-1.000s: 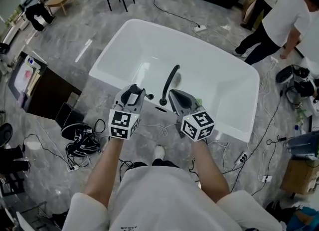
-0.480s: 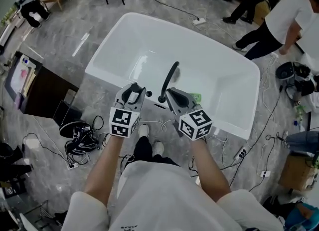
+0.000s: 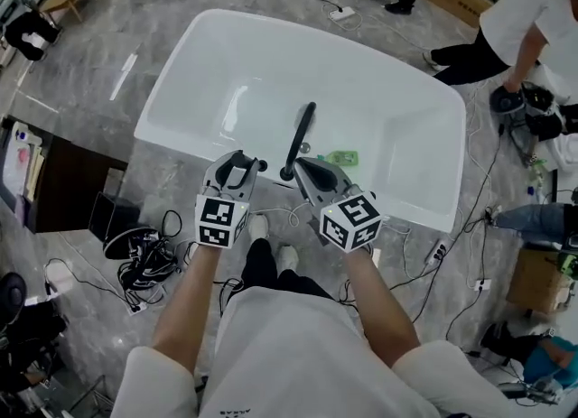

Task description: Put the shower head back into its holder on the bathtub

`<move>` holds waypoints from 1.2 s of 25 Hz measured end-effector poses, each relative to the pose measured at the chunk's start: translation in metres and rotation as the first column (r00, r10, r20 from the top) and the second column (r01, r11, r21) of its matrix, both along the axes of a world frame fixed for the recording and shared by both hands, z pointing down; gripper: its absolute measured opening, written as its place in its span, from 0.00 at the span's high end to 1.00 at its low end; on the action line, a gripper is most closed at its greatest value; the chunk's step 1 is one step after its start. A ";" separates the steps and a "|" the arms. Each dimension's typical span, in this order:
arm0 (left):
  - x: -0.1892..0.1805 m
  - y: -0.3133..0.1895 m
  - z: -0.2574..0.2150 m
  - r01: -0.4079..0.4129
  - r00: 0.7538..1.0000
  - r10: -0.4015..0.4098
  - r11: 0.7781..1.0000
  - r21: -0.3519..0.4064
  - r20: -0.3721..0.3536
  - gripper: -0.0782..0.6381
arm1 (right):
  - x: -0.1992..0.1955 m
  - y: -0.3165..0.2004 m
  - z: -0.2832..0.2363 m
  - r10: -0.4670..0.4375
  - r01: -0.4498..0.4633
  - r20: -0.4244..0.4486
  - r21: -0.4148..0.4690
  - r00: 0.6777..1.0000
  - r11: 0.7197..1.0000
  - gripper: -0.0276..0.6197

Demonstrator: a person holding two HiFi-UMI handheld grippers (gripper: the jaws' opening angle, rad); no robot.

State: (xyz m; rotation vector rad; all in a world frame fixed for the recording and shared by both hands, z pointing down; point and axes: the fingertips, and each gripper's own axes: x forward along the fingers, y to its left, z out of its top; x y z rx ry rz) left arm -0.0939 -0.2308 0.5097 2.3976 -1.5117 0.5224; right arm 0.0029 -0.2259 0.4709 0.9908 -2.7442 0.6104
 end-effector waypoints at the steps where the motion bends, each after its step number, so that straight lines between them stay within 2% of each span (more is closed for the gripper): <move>1: -0.001 -0.002 0.006 -0.004 1.000 0.004 1.000 -0.011 -0.002 0.70 | -0.001 -0.001 0.003 0.003 -0.003 -0.002 -0.006 1.000 1.000 0.93; 12: -0.008 -0.028 0.064 -0.030 0.999 0.028 0.995 -0.094 -0.022 0.70 | -0.002 -0.017 0.046 0.051 -0.055 -0.041 -0.083 0.998 0.995 0.93; 30: -0.003 -0.045 0.146 -0.030 0.999 0.026 0.980 -0.199 -0.026 0.70 | 0.002 -0.026 0.098 0.052 -0.065 -0.082 -0.164 0.995 0.984 0.93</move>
